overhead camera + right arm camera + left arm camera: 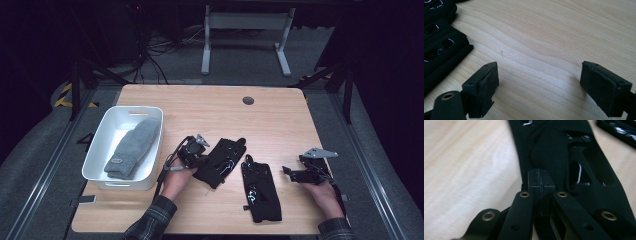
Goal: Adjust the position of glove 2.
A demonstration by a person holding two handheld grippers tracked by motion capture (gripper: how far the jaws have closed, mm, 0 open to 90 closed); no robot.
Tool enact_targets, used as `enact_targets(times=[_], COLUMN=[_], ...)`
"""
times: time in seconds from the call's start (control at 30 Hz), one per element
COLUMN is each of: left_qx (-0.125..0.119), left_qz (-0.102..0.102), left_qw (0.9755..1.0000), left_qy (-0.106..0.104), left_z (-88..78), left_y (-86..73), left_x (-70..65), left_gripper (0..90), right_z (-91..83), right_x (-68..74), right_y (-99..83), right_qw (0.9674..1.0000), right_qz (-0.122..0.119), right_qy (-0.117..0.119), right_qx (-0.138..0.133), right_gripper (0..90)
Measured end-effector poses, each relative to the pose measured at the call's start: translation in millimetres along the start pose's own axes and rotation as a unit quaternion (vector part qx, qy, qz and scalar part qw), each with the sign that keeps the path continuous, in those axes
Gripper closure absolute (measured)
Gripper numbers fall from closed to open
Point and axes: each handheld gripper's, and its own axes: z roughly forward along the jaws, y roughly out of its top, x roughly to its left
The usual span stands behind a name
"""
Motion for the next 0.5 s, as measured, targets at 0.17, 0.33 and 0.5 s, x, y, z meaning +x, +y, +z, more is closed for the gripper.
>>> enact_targets(times=[0.17,0.33,0.5], left_qx=[-0.002,-0.025,-0.053], left_qz=[0.010,0.017,0.028], left_qw=[0.9995,0.9990,0.9973], left_qy=[-0.031,-0.032,-0.043], left_z=[-2.2,-11.2,-8.0], left_y=[-7.7,-3.0,12.8], left_x=[-17.8,-19.2,-13.1], left_gripper=[90.0,90.0,90.0], right_z=[0.3,0.2,0.3], right_x=[0.2,0.5,0.6], right_y=[0.1,0.1,0.2], right_qw=[1.0000,1.0000,1.0000], right_qz=[-0.001,-0.001,0.000], right_qy=[0.001,0.001,0.000], right_qx=[-0.001,0.000,-0.001], right_gripper=[15.7,15.6,15.6])
